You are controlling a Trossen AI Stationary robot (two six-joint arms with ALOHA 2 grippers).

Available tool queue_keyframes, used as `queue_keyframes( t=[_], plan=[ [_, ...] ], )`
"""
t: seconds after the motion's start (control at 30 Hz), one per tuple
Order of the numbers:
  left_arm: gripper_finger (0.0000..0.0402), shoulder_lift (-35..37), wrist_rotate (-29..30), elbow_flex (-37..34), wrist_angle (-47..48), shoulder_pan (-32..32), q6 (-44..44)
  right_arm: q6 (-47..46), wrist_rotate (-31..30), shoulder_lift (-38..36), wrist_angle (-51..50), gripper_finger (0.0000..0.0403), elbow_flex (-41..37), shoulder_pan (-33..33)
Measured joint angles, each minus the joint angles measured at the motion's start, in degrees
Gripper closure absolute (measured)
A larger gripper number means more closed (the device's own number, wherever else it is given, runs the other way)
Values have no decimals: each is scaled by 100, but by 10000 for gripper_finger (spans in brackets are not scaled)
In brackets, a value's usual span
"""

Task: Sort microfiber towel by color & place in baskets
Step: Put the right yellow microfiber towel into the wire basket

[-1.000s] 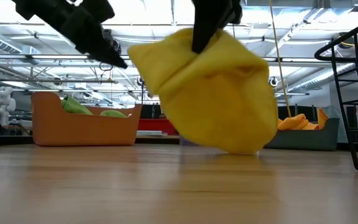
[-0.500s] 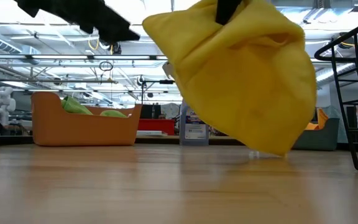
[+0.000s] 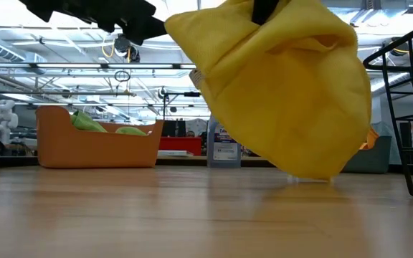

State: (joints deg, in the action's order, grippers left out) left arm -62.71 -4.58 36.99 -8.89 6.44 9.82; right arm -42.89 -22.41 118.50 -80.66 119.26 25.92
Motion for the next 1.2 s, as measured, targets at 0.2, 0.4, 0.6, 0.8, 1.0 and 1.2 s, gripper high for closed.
queue_keyframes(
  t=[0.2, 0.4, 0.6, 0.8, 1.0, 1.2],
  plan=[
    [104, -162, -380, 0, -31, 230, -29, -297, 26, 0, 28, 399, 0, 18],
    [104, -440, -525, 0, -454, 698, -31, -672, 11, 0, 239, 399, 0, 65],
    [104, -657, -207, 0, -933, 1137, -31, -1081, -7, 0, 530, 399, 2, 215],
    [104, -801, 129, 0, -1254, 1542, -32, -1792, -12, 0, 550, 399, 2, 406],
    [104, -1220, 172, 0, -2373, 1886, 0, -1941, -283, -53, 811, 399, 2, 511],
    [104, -1597, 896, 0, -3088, 2061, 189, -1464, -1193, -413, 1307, 399, 2, 545]
  ],
)
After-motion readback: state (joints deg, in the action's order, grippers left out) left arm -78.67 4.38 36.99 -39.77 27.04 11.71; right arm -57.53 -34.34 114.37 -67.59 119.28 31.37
